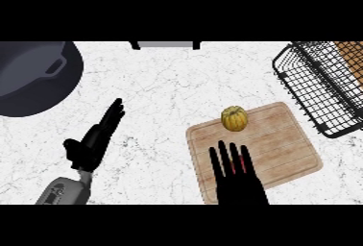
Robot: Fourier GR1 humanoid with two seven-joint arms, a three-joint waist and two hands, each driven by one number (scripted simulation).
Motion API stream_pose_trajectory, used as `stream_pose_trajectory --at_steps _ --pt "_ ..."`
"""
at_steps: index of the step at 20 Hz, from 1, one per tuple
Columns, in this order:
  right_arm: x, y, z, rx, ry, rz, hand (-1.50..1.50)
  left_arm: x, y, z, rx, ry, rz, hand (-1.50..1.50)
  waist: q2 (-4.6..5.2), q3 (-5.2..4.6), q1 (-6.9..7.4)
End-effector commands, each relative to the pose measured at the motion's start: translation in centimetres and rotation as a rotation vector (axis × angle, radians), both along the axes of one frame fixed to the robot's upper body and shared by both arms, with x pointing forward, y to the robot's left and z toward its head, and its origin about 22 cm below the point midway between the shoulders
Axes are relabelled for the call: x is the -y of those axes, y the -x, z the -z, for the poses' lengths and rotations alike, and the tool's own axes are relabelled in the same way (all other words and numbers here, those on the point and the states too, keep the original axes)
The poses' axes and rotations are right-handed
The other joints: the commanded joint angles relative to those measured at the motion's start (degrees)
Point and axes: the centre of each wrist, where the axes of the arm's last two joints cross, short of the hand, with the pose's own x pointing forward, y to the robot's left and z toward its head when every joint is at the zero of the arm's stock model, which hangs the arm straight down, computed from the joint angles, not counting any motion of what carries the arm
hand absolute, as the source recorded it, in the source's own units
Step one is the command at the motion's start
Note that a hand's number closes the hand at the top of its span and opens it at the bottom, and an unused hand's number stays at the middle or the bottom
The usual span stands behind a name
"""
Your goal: Pick the bell pepper from the cutting board and place it in the tiered basket
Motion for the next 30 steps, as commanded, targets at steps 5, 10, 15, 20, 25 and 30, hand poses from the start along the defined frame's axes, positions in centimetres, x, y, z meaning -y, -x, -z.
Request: stream_pose_trajectory --at_steps 5,10,15,20,25,30 --pt "1.9 -1.6 3.9 -0.001 0.033 0.107 -1.50 0.0 0.0 -1.8 -0.004 0.000 0.021 0.00 -0.02 0.02 0.19" --pt "4.1 -3.1 4.3 -0.008 0.007 0.112 -1.50 0.0 0.2 -0.3 -0.002 0.012 0.004 0.00 0.01 0.00 0.04" --pt "3.8 -3.6 3.9 -0.019 -0.006 0.098 -1.50 -0.4 -0.5 1.1 -0.010 -0.010 0.005 0.00 0.02 -0.01 -0.02" --pt "4.4 -4.2 5.1 -0.033 -0.004 0.088 -1.50 0.2 0.5 -0.8 -0.015 -0.010 0.004 0.00 -0.01 0.00 0.12" --pt "3.5 -4.4 6.2 -0.007 -0.165 0.004 1.50 1.2 0.8 0.7 -0.008 -0.011 0.006 0.00 0.05 0.01 0.14" --pt "3.0 -4.5 6.8 0.038 -0.150 -0.073 1.50 -0.9 -0.2 0.0 -0.009 -0.003 0.005 0.00 0.01 0.00 0.09"
